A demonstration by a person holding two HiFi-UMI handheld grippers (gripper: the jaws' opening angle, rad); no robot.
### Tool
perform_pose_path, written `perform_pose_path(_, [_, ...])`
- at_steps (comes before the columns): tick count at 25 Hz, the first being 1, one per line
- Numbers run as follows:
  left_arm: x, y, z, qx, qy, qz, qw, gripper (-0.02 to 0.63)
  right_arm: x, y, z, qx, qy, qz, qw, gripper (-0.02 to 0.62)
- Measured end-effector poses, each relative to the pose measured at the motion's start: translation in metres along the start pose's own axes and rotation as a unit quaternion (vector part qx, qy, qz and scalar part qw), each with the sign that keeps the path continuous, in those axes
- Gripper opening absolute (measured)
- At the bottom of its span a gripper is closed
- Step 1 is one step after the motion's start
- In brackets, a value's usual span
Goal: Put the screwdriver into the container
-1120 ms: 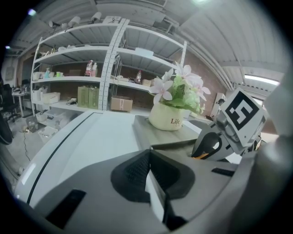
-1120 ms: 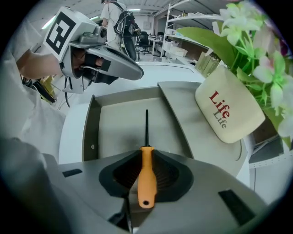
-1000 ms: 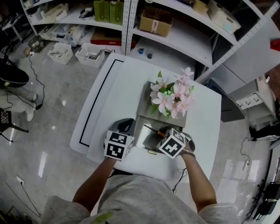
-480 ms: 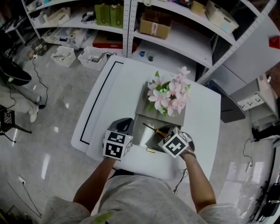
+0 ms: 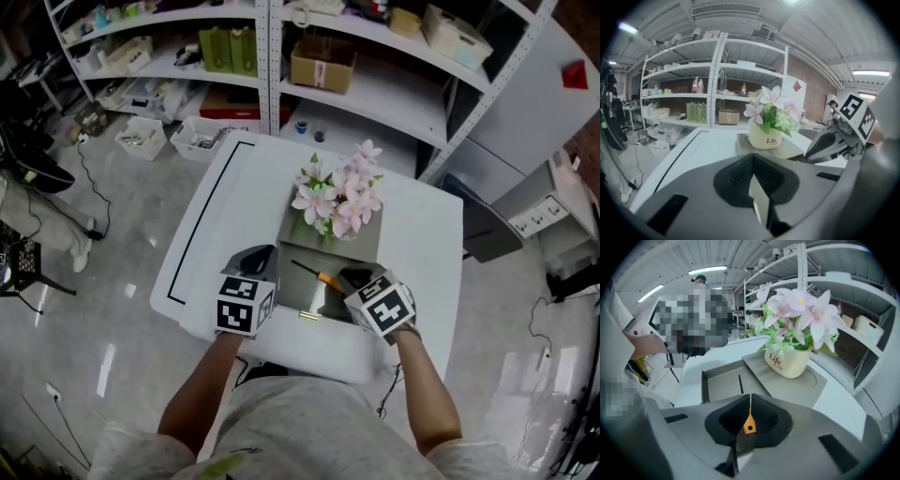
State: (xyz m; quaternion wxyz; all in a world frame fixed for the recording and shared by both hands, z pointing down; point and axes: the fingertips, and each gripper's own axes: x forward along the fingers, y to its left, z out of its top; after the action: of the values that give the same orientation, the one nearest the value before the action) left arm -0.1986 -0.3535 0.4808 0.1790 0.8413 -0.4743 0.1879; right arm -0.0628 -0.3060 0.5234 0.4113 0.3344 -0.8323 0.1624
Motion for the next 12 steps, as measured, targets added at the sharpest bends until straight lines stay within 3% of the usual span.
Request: perform_pose_path(12, [0.000, -0.051, 0.034, 0.023, -0.027, 0.007, 0.9994, 0.005, -0.086, -0.036, 0.020, 0.069, -0.144, -0.030, 0.987, 0.006])
